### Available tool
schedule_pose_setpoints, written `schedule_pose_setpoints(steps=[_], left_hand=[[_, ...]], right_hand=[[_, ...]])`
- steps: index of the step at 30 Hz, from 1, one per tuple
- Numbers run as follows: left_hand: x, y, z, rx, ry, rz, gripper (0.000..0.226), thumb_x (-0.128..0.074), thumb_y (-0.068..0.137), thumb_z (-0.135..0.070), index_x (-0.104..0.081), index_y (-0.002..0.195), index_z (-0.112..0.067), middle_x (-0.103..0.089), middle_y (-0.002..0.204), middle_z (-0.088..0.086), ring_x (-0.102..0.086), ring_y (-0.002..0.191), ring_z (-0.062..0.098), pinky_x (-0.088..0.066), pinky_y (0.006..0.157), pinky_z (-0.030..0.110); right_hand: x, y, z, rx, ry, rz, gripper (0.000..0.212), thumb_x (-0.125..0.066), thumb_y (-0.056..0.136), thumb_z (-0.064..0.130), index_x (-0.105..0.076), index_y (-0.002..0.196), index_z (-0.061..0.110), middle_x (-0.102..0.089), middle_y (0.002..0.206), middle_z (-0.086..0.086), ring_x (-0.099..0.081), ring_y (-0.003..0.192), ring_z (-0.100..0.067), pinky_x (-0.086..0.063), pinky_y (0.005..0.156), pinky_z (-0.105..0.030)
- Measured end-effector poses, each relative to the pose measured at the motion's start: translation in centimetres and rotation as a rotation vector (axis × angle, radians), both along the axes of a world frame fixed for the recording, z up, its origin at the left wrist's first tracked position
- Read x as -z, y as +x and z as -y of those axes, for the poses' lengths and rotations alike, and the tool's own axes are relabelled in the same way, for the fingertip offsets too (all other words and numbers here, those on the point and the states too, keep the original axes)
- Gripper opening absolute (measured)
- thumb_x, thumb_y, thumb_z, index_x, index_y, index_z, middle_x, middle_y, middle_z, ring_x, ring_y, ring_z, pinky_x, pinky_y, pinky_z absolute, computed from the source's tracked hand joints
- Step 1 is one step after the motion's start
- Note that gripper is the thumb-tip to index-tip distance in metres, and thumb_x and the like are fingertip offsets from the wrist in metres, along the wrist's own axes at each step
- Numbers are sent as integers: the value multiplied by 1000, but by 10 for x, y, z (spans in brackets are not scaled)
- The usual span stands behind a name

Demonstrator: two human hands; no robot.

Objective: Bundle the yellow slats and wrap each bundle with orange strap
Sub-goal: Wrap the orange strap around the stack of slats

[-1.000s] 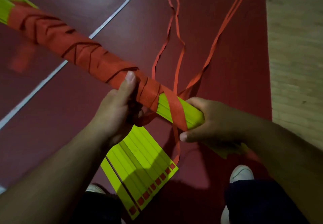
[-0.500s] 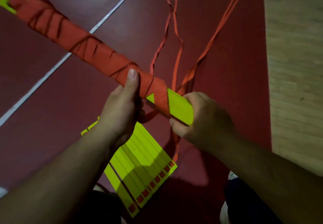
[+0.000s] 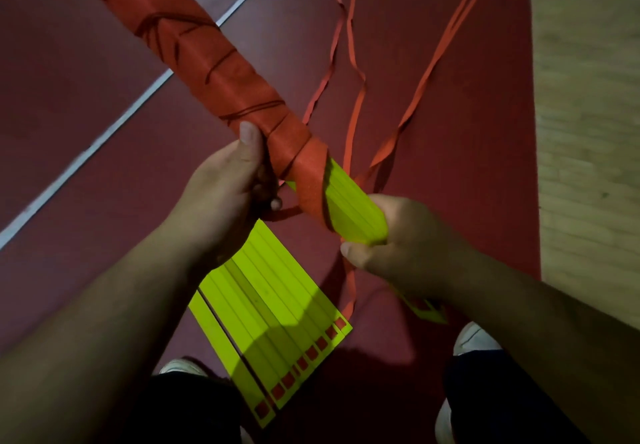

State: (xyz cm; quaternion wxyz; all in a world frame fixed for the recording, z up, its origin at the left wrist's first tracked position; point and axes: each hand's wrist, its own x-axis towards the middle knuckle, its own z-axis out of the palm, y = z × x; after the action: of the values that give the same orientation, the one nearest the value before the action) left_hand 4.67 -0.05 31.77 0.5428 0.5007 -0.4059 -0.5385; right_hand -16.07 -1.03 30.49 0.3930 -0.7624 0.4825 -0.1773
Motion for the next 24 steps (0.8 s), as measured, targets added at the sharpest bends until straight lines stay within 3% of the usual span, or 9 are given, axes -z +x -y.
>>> schedule_pose_setpoints(steps=[3,5,7,9,12,15,18,21,24], left_hand=[[1,-5,-2,-15,36,207,57,-35,85,-73,-42,56,-25,-26,56,-8,-25,48,10,-30,48,23],[2,-11,-5,-44,41,218,58,-31,95,-64,-46,53,-26,-26,56,-10,-24,47,8,-27,48,22],[1,-17,-8,-76,85,153,56,-31,101,-59,-44,60,-24,-30,57,-9,-26,47,9,-28,49,23],[-1,-20,-9,-80,148,104,55,-39,94,-69,-48,68,-22,-38,63,-4,-32,50,12,-29,54,28],[-1,-19,-13,-101,96,123,51,-52,89,-66,-50,85,-16,-33,68,4,-30,53,14,-24,54,32],[-1,-13,-14,-93,33,96,44,-54,90,-57,-50,83,-15,-31,66,6,-27,53,14,-18,54,36],[-1,0,-12,36,-39,130,41,-53,89,-57,-52,68,-22,-35,59,-2,-29,50,12,-20,50,33],[-3,22,-8,219,-226,292,23,-66,91,-43,-57,86,-22,-52,70,-14,-44,57,-1,-37,53,15],[1,30,-3,189,-258,410,24,-68,89,-23,-53,103,-9,-55,79,-13,-48,63,-3,-40,59,13]], right_hand=[[4,0,-3,123,-137,-117,24,-72,80,35,-60,97,22,-64,74,3,-62,70,-21,-51,65,-37],[3,2,-5,177,-161,-158,28,-69,82,38,-57,105,27,-59,76,8,-62,76,-22,-50,67,-34],[5,4,-7,220,-171,-196,30,-68,83,40,-54,108,30,-52,76,12,-60,79,-20,-47,67,-31],[10,6,-10,244,-196,-225,37,-67,83,41,-51,114,29,-53,85,12,-60,84,-20,-47,69,-32],[11,9,-13,159,-196,-205,49,-71,78,43,-49,119,28,-57,99,9,-59,90,-17,-48,74,-32],[0,7,-5,68,-72,-131,55,-78,69,46,-52,115,30,-62,95,13,-60,82,-2,-46,68,-15],[-10,0,6,71,-60,-110,43,-81,65,41,-59,101,31,-60,77,15,-56,69,10,-38,56,-5],[-11,-5,9,102,-100,-51,33,-79,65,39,-63,93,30,-61,71,13,-55,65,6,-37,56,-7],[-7,-5,7,81,-56,-9,32,-81,67,35,-65,93,27,-63,73,10,-56,64,1,-38,56,-9]])
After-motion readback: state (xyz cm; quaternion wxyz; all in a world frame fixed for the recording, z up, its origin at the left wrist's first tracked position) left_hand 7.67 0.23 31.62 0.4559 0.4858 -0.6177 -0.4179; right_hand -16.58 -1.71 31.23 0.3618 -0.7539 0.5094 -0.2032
